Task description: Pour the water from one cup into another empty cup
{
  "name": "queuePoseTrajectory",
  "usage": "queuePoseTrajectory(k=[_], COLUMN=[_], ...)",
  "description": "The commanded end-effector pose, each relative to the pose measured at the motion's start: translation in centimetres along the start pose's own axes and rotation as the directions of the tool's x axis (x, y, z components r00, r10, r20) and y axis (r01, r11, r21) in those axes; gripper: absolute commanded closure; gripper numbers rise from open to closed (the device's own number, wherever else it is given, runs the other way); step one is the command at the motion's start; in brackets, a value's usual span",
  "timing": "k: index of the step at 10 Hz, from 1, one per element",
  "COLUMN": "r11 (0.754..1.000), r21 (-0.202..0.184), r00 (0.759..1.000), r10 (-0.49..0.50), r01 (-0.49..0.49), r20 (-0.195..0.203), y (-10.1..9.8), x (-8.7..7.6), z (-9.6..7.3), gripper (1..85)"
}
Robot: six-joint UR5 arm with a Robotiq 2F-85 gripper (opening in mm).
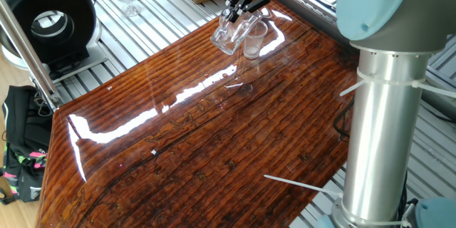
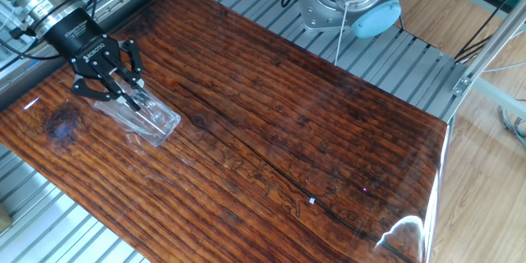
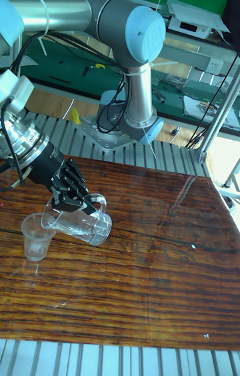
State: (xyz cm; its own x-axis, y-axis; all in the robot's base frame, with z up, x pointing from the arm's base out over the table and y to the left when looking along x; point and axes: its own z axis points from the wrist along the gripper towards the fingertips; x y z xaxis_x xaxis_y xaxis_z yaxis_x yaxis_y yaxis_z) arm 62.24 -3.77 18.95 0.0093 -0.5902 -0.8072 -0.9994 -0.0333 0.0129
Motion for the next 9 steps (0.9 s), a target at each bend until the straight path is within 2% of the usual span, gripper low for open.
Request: queuePoseTrajectory(k=[1, 4, 9], r11=[1.000, 1.000, 1.000], r21=[0.005, 0.004, -0.007], r00=[1.000, 0.999, 0.996], r10=[-0.005, -0.007, -0.001], r01=[0.005, 0.007, 0.001], r20=[0.028, 0.047, 0.091], y=[-0.11, -0.03, 0.34], x=[-0.47, -0.30, -1.01], z=[-0.44, -0.41, -0.46], gripper=[84.0, 84.0, 84.0])
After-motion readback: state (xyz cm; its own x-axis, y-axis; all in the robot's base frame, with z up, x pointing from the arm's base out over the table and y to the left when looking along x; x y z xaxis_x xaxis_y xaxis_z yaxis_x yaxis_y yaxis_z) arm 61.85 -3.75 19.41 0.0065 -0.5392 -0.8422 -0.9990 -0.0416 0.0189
